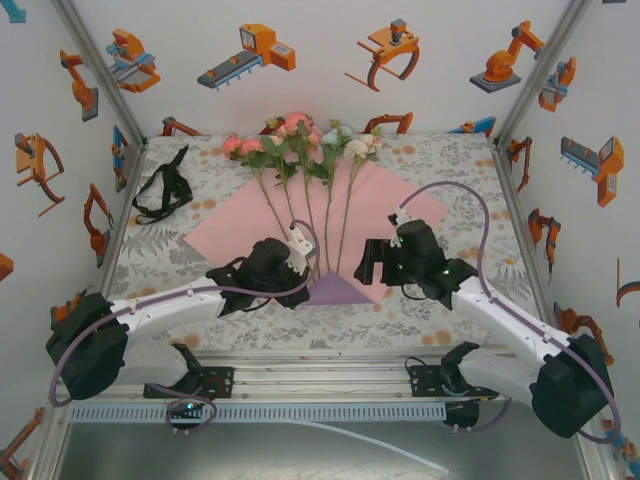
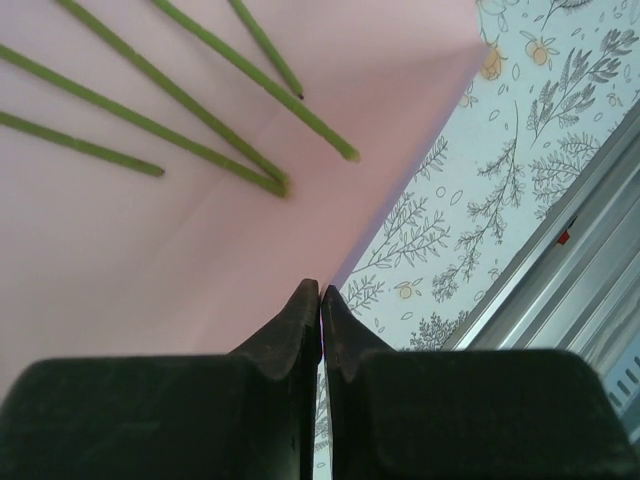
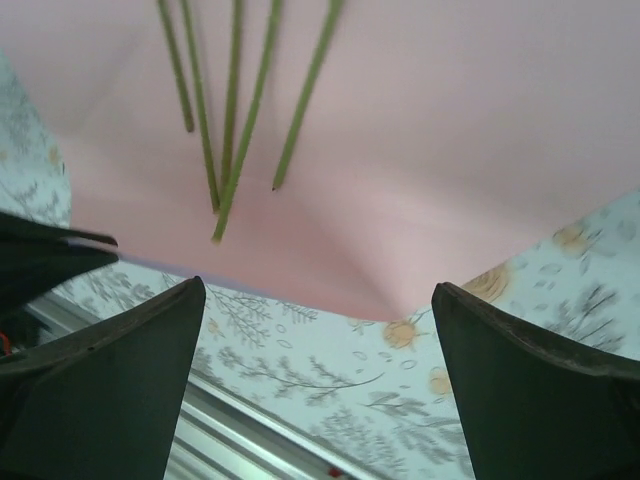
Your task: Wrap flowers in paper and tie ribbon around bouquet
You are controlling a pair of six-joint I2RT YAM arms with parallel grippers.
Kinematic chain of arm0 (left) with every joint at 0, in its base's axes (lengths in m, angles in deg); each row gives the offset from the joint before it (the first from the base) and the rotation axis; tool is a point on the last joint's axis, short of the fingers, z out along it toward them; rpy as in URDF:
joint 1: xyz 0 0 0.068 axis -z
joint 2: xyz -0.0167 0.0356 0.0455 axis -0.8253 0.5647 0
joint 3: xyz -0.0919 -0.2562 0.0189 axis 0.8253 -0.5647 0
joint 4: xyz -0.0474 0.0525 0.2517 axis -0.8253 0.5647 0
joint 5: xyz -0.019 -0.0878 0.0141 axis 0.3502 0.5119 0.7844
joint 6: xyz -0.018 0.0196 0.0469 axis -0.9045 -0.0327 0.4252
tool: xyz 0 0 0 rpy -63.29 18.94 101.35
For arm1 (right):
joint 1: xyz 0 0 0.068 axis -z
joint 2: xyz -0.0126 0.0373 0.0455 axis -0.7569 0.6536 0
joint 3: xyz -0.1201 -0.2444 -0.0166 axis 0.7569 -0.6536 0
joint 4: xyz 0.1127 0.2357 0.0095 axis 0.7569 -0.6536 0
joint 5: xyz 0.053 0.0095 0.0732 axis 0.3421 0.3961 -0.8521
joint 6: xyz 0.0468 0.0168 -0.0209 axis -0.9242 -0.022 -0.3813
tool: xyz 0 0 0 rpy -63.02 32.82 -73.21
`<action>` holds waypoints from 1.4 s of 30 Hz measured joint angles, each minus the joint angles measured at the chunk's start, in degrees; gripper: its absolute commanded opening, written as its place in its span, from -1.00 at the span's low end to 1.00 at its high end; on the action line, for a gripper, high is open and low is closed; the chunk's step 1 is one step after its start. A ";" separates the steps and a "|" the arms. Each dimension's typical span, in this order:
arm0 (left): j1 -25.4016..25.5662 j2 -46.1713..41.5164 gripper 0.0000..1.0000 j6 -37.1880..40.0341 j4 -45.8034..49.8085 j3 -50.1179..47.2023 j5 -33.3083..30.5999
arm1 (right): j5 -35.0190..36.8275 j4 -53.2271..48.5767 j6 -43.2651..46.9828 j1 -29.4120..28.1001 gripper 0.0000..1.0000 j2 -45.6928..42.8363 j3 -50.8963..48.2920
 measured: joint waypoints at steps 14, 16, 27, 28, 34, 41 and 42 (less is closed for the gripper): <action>-1.27 0.98 -0.95 2.60 1.68 2.10 -0.68 | -22.05 20.41 18.40 0.31 0.33 8.09 -6.69; -1.73 0.59 -0.96 2.58 1.53 1.92 -0.76 | -23.65 23.12 17.77 0.31 -0.07 12.15 -6.99; -3.19 -5.09 0.03 0.20 0.13 -3.28 -0.87 | -26.95 29.90 14.67 0.26 -1.00 15.34 -6.78; -3.41 -6.14 0.08 -0.09 0.26 -3.91 -0.87 | -26.86 30.18 14.67 0.24 -1.00 14.86 -6.78; -4.00 -9.73 0.20 -0.26 0.55 -6.47 -1.27 | -24.87 30.16 14.69 0.37 -1.00 13.14 -6.78; -4.83 -4.68 -0.19 0.07 0.00 -7.28 -1.99 | -22.36 28.55 14.71 0.59 -1.00 12.46 -6.78; -4.87 -4.20 -0.32 0.17 0.02 -7.28 -2.10 | -21.92 28.13 14.75 0.59 -1.00 12.07 -6.78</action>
